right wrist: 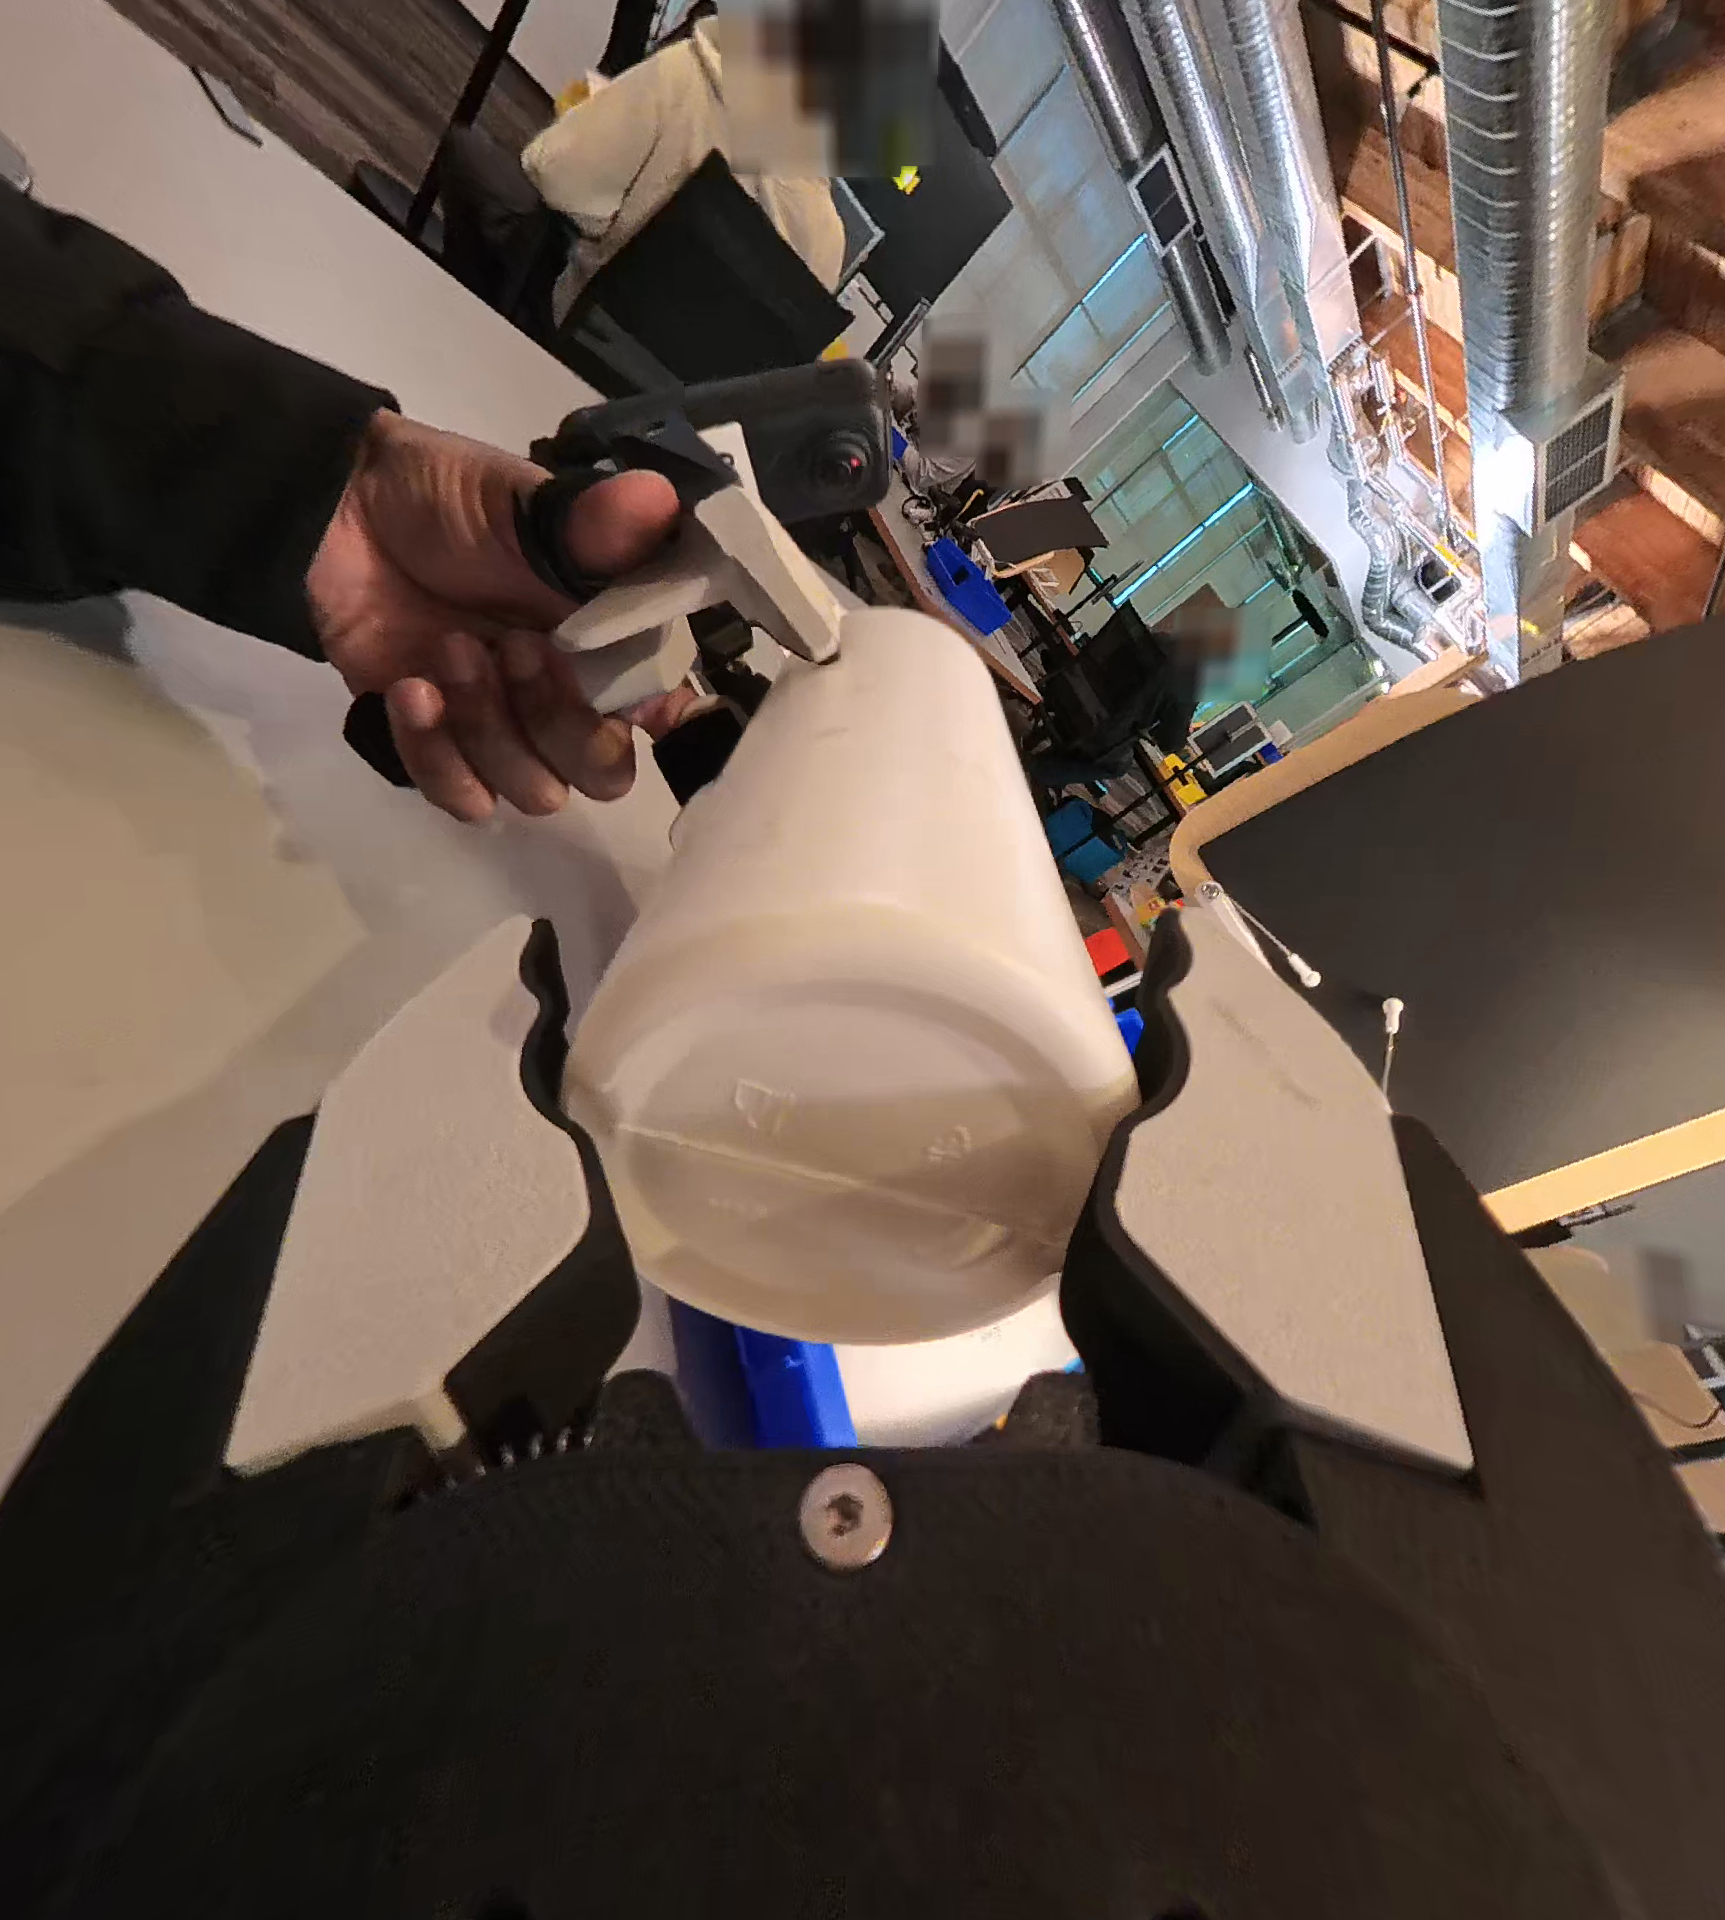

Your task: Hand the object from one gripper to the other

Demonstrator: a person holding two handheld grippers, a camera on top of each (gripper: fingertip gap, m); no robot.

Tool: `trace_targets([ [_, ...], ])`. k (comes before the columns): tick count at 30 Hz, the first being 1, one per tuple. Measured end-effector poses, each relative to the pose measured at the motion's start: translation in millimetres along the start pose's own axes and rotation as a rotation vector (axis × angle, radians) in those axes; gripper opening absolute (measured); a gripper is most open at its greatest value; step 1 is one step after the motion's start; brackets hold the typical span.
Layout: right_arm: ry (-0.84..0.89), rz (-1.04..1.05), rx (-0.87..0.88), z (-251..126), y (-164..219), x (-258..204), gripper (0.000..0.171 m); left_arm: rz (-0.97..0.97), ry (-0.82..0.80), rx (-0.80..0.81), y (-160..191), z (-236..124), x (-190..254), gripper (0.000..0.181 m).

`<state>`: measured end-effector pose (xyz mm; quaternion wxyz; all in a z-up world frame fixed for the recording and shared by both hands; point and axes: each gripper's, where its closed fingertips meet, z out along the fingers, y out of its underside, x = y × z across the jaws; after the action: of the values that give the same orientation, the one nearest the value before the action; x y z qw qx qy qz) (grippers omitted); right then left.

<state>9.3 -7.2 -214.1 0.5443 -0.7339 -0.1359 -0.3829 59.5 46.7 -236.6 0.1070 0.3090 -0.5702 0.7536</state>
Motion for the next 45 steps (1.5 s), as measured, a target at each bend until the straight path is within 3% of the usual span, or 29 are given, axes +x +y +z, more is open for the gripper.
trace_targets([
  [5,-0.040,-0.089,-0.030,0,-2,-3,0.106,0.054,-0.098,0.038,-14,-19,-18,0.117],
  [8,-0.064,-0.081,-0.031,0,-2,-1,0.106,0.395,-0.244,0.038,-27,-26,-14,0.120],
  [12,-0.084,-0.059,-0.034,2,-2,4,0.106,1.044,-0.463,0.012,-33,-25,4,0.119],
  [16,-0.102,-0.060,-0.031,5,-6,5,0.106,1.544,-0.627,-0.148,-12,-12,2,0.121],
  [21,-0.156,-0.089,-0.017,9,-15,-7,0.106,1.825,-0.772,-0.155,-11,9,6,0.120],
  [24,-0.164,-0.113,-0.008,12,-19,-12,0.106,1.873,-0.776,-0.223,2,15,-2,0.090],
  [30,-0.072,-0.022,0.103,10,-29,3,0.105,1.782,-0.857,-0.216,-7,8,-1,0.089],
  [35,-0.012,0.187,0.276,-18,-41,30,0.105,1.401,-0.865,0.033,-48,-22,11,0.089],
  [39,-0.108,0.391,0.258,-15,-11,23,0.097,0.937,-0.506,0.189,-53,-19,37,0.088],
  [42,-0.252,0.576,0.225,-4,6,5,0.094,0.643,-0.234,0.167,-36,-2,49,0.089],
  [45,-0.372,0.703,0.201,6,9,-13,0.095,0.477,-0.084,0.120,-15,16,55,0.089],
])
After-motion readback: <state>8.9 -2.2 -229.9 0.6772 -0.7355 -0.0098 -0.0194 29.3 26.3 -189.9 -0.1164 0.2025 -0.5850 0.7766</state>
